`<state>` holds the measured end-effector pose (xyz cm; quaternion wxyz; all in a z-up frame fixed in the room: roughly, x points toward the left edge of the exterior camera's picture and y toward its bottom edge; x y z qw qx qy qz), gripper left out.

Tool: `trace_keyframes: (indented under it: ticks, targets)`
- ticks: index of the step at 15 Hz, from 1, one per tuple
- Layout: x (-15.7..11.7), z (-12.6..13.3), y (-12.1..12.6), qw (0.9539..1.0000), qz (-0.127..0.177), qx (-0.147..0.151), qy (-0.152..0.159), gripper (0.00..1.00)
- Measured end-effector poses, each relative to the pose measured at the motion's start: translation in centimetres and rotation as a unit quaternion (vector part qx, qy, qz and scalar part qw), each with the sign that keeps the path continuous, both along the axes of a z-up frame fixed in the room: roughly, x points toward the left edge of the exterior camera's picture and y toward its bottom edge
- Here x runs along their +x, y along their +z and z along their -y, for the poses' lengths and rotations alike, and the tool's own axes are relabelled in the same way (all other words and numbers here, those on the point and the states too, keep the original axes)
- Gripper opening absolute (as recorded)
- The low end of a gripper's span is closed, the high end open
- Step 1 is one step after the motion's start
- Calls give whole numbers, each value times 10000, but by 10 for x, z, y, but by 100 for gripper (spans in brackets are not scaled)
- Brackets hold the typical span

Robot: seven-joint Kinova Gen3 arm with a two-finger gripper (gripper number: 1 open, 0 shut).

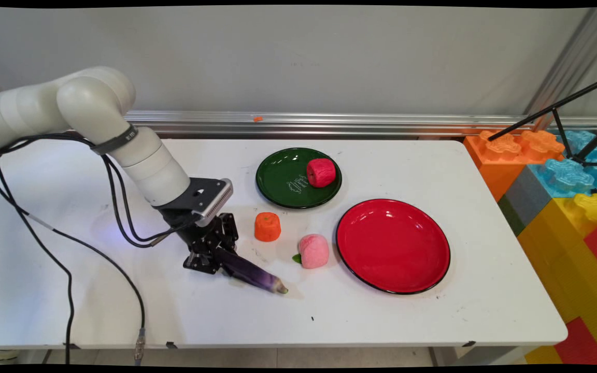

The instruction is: Place the picked object on the table

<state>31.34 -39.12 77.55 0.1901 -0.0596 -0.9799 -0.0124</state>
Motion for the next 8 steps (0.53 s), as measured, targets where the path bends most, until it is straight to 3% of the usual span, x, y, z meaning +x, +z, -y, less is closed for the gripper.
trace_keyframes:
  ticks: [1, 2, 8]
  targets:
    - [0, 0, -1, 10000, 3, -1, 0, 0]
    - [1, 0, -2, 10000, -1, -4, -4, 100]
    - [1, 3, -1, 10000, -64, -61, 4, 100]
